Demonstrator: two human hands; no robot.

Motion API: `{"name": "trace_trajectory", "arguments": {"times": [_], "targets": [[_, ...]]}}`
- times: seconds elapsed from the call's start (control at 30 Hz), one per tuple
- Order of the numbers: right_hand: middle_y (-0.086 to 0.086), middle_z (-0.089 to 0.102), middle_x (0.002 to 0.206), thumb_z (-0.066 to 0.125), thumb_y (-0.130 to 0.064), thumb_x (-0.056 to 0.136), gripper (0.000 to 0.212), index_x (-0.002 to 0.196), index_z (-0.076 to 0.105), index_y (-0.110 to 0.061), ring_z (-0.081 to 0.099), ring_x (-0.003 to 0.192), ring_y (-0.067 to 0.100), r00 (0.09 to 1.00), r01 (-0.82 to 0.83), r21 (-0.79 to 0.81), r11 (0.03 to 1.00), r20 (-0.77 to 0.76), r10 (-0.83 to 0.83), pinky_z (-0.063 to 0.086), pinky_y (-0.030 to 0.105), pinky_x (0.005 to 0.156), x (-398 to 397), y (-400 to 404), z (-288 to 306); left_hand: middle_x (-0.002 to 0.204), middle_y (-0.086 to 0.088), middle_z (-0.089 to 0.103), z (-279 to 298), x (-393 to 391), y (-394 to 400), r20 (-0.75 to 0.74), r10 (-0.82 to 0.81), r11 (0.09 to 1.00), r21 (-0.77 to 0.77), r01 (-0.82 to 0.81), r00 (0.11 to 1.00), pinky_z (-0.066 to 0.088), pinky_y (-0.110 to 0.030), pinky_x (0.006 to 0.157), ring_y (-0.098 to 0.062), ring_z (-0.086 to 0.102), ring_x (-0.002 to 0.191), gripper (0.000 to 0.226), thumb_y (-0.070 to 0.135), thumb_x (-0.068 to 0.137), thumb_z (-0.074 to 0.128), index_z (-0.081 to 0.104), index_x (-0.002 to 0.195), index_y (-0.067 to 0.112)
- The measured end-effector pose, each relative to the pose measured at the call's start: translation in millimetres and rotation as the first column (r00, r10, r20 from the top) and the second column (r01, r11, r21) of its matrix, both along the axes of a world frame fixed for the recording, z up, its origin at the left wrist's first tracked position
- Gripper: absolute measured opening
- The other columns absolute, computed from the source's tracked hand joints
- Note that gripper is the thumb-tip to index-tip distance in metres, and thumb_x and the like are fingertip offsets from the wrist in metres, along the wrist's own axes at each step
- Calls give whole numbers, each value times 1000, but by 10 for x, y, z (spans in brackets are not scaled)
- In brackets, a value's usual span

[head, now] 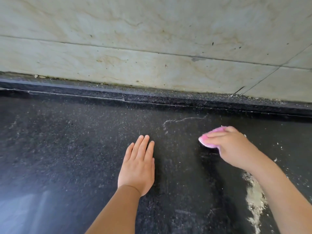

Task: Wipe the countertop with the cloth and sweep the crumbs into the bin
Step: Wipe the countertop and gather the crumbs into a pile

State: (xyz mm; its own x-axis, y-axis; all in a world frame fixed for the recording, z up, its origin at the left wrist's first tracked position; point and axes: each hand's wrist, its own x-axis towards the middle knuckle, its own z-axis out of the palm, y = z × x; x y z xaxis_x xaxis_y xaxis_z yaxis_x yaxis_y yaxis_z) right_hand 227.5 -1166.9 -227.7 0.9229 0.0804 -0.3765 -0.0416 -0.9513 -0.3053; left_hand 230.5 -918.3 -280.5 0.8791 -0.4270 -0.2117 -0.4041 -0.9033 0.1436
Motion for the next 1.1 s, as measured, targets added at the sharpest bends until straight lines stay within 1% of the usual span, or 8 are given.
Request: {"name": "trace_trajectory", "arguments": {"times": [0.13, 0.27, 0.33, 0.47, 0.6, 0.73, 0.93, 1.1], "targets": [[-23, 59, 105, 50, 18, 78, 53, 107, 68, -23, 52, 105, 20, 985, -26, 72, 997, 169, 14, 22, 0, 86, 46, 40, 212, 118, -12, 63, 1, 16, 1, 11, -26, 1000, -1, 26, 1000, 37, -47, 91, -28, 59, 110, 49, 24, 84, 28, 63, 111, 2], [-2, 64, 116, 52, 16, 74, 53, 116, 63, -16, 51, 105, 32, 927, -102, 35, 994, 367, 82, 43, 41, 87, 566, 628, -46, 119, -12, 62, -27, 1, 12, 19, -27, 1000, 14, 27, 999, 37, -43, 95, -28, 59, 110, 49, 24, 83, 29, 63, 112, 3], [-2, 53, 132, 48, 7, 81, 55, 129, 50, -19, 39, 117, 30, 946, -69, -14, 998, 316, 70, 41, 40, 90, 703, 885, -156, 124, -11, 58, 14, -16, -14, 0, 8, 1000, 0, -8, 1000, 33, -39, 103, -26, 56, 115, 52, 26, 84, 26, 60, 117, 4], [-2, 42, 141, 42, 0, 87, 57, 139, 34, -21, 29, 126, 26, 959, 101, -69, 992, 273, -79, 35, 33, 90, 620, 881, -231, 146, 1, -9, 26, 0, -13, 37, -24, 997, 74, 21, 999, -7, -33, 108, -18, 5, 141, 67, 34, 76, -15, -3, 138, 13], [2, 54, 126, 40, -1, 84, 53, 131, 43, -25, 36, 118, 27, 987, 154, -246, 957, 77, -139, 39, 32, 87, 322, 460, -10, 125, -12, 58, 0, -9, -7, 13, 5, 1000, 10, -5, 1000, 28, -38, 106, -27, 55, 115, 52, 25, 88, 23, 60, 117, 4], [-1, 60, 121, 38, -2, 88, 52, 125, 51, -36, 39, 113, 26, 967, 207, -190, 960, -112, -231, 38, 32, 84, 69, 207, 297, 121, -13, 60, 22, 25, 9, -51, 5, 1000, 25, -4, 999, 25, -37, 98, -30, 57, 113, 67, 27, 97, 1, 61, 114, 2], [-12, 55, 127, 43, 2, 89, 49, 125, 54, -29, 38, 117, 21, 946, 143, -23, 989, 296, -130, 37, 36, 88, 476, 337, -13, 121, -14, 61, 9, 12, 1, -53, 0, 998, 58, 3, 999, 23, -38, 99, -30, 57, 112, 70, 28, 97, -1, 61, 114, 2], [-15, 48, 133, 40, 6, 88, 60, 126, 50, -39, 35, 125, 16, 996, 13, -111, 994, -87, -23, 37, 32, 101, 281, -45, -10, 121, -13, 60, 0, 17, -7, -62, -9, 999, 40, 11, 998, 23, -38, 99, -30, 57, 113, 69, 28, 97, -1, 61, 115, 2]]}}
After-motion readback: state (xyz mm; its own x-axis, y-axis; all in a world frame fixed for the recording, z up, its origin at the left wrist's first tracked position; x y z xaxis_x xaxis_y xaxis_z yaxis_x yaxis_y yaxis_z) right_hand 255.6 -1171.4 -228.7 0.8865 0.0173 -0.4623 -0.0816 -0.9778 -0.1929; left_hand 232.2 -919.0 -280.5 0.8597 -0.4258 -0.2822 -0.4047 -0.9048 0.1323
